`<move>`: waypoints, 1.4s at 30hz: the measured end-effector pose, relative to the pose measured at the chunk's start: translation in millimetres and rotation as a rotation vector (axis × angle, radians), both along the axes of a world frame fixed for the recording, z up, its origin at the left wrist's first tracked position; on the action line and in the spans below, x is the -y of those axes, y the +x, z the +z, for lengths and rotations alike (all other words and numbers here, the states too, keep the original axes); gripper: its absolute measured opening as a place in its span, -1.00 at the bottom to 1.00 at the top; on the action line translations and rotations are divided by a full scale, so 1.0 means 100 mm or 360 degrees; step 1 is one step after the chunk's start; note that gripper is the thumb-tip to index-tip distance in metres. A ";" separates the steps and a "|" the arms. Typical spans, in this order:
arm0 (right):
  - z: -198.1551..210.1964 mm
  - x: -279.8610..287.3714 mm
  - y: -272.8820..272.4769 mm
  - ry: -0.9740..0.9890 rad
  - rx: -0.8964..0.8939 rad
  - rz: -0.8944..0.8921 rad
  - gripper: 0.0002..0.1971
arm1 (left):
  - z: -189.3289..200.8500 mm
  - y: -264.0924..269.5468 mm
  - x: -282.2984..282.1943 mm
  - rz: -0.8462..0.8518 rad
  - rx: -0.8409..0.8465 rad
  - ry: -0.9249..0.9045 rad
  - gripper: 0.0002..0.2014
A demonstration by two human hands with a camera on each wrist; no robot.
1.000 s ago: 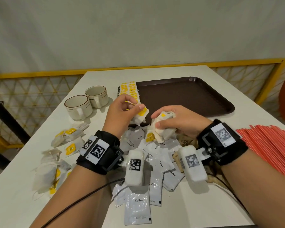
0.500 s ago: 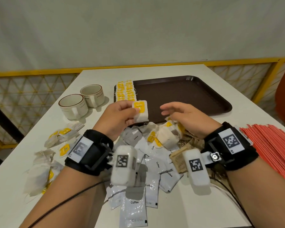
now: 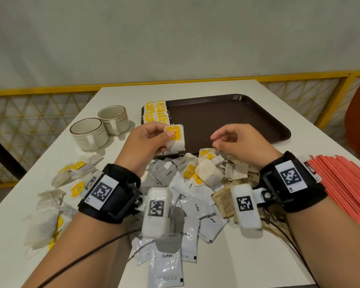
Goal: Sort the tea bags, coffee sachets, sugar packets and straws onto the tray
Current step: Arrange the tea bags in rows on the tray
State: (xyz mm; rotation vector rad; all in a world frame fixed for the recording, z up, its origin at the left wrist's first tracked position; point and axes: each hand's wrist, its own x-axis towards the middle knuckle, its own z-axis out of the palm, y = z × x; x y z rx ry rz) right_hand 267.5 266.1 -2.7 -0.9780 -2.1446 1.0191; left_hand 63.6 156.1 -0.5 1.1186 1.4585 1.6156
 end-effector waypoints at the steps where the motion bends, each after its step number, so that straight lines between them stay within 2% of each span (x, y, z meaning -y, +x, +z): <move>1: 0.00 0.00 0.00 0.0073 0.0117 0.0021 -0.88 | 0.00 -0.01 0.00 0.0003 -0.0014 0.0001 -0.92; 5: 0.00 0.02 0.00 -0.0008 0.0401 0.0183 -0.83 | -0.01 -0.02 0.00 0.0008 -0.0035 0.0012 -0.93; 10: 0.00 0.03 -0.03 0.0082 0.0478 0.0170 -0.78 | -0.02 -0.02 -0.02 0.0019 -0.0026 0.0016 -0.91; 15: -0.03 0.07 -0.07 0.0039 0.0552 0.0195 -0.78 | -0.03 -0.01 -0.03 0.0029 -0.0039 0.0013 -0.92; 23: -0.03 0.02 -0.04 0.0073 0.0289 0.0028 -0.89 | -0.03 -0.02 -0.02 0.0026 -0.0042 -0.0001 -0.92; 26: -0.01 0.00 -0.03 0.0116 -0.0021 -0.0194 -0.93 | -0.04 -0.02 -0.03 0.0029 -0.0052 -0.0021 -0.92; 28: 0.00 -0.01 -0.03 0.0068 -0.0249 -0.0270 -0.87 | -0.04 -0.02 -0.03 0.0019 -0.0067 -0.0032 -0.93; 33: 0.06 0.11 -0.07 -0.0415 -0.0598 0.0109 -0.58 | -0.04 0.00 -0.02 0.0005 -0.0135 -0.0013 -0.90; 35: 0.09 0.16 -0.09 -0.0477 -0.0580 0.0214 -0.63 | -0.04 0.00 -0.02 0.0008 -0.0192 -0.0014 -0.88; 39: 0.10 0.23 -0.11 -0.0547 -0.0617 0.0255 -0.87 | -0.04 0.04 -0.02 -0.0029 -0.0208 -0.0014 -0.89; 42: 0.12 0.27 -0.10 -0.0612 -0.0676 0.0417 -0.83 | -0.05 0.06 -0.02 -0.0008 -0.0222 0.0005 -0.91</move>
